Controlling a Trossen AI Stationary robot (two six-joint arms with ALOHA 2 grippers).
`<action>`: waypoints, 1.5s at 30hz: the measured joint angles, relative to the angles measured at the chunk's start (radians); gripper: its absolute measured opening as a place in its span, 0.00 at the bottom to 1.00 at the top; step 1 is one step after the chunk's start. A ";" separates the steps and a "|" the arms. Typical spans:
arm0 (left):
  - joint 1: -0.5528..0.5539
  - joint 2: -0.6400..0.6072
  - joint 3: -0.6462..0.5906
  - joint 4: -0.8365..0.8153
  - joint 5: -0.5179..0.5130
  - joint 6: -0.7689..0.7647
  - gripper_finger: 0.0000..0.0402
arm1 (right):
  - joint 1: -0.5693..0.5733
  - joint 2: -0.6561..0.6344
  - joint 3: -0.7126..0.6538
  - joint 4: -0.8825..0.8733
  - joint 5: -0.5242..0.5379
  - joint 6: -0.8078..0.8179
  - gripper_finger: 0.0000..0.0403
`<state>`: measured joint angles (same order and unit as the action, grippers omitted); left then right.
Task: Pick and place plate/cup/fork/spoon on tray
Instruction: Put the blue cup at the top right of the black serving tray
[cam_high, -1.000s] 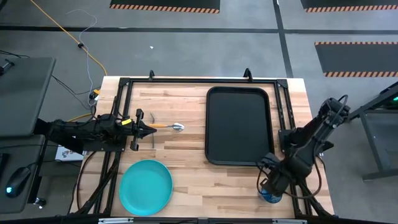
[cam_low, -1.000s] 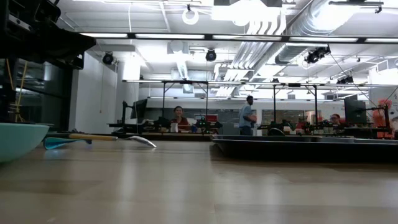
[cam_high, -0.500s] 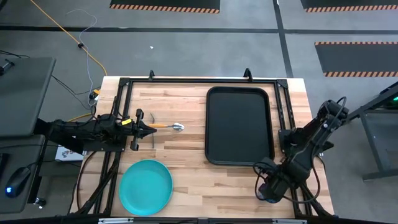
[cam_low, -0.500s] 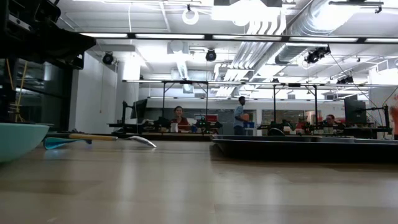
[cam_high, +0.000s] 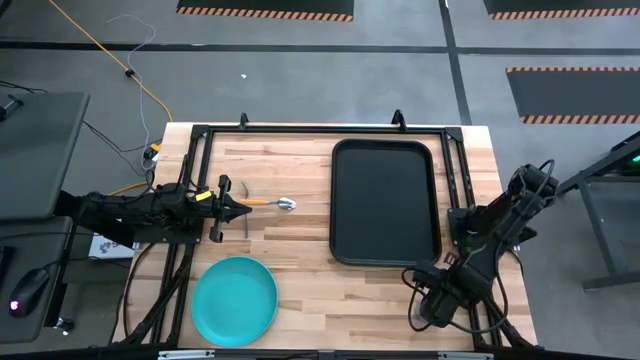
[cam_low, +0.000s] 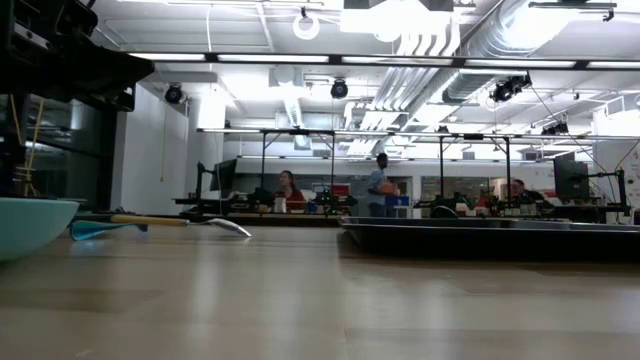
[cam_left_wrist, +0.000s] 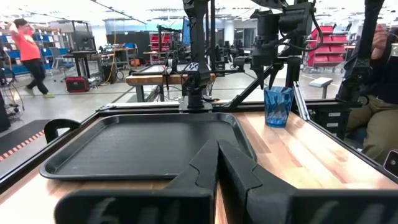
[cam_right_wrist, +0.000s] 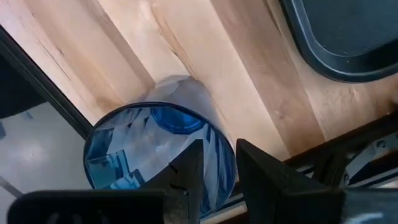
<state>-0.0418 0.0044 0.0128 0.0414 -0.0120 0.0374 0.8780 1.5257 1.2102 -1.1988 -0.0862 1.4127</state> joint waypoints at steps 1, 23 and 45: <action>0.000 0.000 0.000 0.000 0.000 0.000 0.00 | 0.000 0.000 0.000 0.000 0.000 -0.002 0.22; 0.000 0.000 0.000 0.000 0.000 0.000 0.00 | 0.000 0.079 -0.001 0.034 0.027 -0.225 0.22; 0.000 0.000 0.000 0.000 0.000 0.000 0.00 | -0.073 0.071 0.140 0.086 0.243 -0.135 0.01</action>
<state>-0.0418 0.0048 0.0128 0.0414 -0.0120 0.0373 0.8052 1.5967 1.3503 -1.1128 0.1568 1.2774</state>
